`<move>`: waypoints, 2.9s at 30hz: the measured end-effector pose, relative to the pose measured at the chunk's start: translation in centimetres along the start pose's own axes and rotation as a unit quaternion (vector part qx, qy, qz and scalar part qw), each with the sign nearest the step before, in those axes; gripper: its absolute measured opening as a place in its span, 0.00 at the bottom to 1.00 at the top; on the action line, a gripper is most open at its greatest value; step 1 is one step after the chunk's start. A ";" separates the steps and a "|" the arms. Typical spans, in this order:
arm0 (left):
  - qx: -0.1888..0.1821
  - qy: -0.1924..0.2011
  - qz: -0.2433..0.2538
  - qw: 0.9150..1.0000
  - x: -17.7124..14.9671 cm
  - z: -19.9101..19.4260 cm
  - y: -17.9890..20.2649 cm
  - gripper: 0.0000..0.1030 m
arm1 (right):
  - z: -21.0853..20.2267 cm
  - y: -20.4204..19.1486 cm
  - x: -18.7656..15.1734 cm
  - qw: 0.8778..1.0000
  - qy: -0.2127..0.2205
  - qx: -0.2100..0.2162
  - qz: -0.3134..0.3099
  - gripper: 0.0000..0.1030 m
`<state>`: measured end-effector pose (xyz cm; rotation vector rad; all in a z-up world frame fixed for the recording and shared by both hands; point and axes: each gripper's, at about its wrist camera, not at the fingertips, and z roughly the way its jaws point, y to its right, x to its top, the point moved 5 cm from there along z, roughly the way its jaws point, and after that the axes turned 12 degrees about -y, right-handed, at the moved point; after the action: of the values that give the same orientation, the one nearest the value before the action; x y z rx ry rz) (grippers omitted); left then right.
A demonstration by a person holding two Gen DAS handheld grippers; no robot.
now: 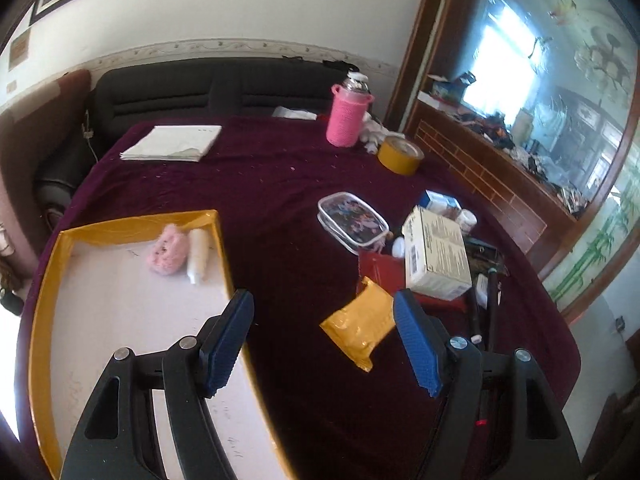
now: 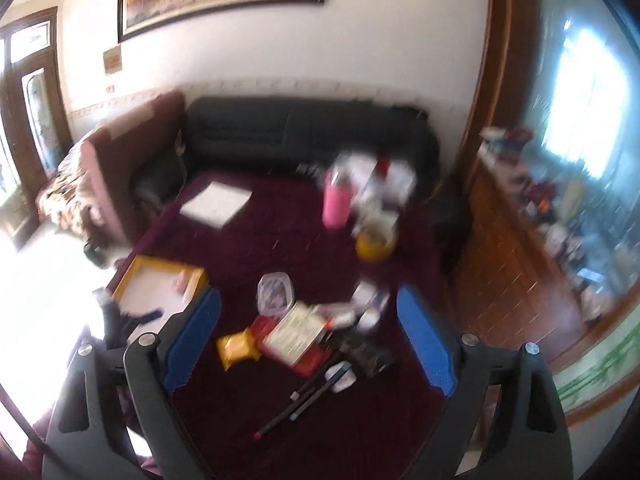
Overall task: Organize objects
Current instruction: 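Open both grippers to release plush and bottle, then withdraw, then grasp a black marker with the left gripper while the right gripper grasps another marker, then place both black markers into the tray and open both grippers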
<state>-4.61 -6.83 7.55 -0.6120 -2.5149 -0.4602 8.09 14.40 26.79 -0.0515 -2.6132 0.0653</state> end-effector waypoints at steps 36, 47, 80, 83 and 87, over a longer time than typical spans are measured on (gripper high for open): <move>-0.076 -0.182 0.161 0.967 -7.8 9.7 16.1 0.64 | 23.9 11.4 -13.7 0.944 -0.084 0.080 0.309 0.13; 0.024 -0.116 0.204 0.972 -8.3 10.6 20.6 0.11 | 24.7 11.1 -13.0 0.971 -0.058 0.153 0.172 0.18; -0.017 0.088 -0.013 0.996 -6.6 -7.3 3.7 0.11 | 15.4 0.9 -10.3 0.961 0.032 0.260 0.092 0.12; 0.014 0.107 -0.029 0.994 -6.9 -9.4 -0.5 0.11 | 15.2 -2.7 -8.3 0.957 0.022 0.282 0.070 0.12; 0.041 0.117 -0.065 0.990 -6.9 -10.8 -6.4 0.11 | 15.7 -7.3 -5.9 0.952 0.007 0.304 0.034 0.12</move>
<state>1.74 -19.13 11.26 -0.3423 -2.3435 -0.4451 5.14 6.27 10.70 0.0764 -2.4614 0.8813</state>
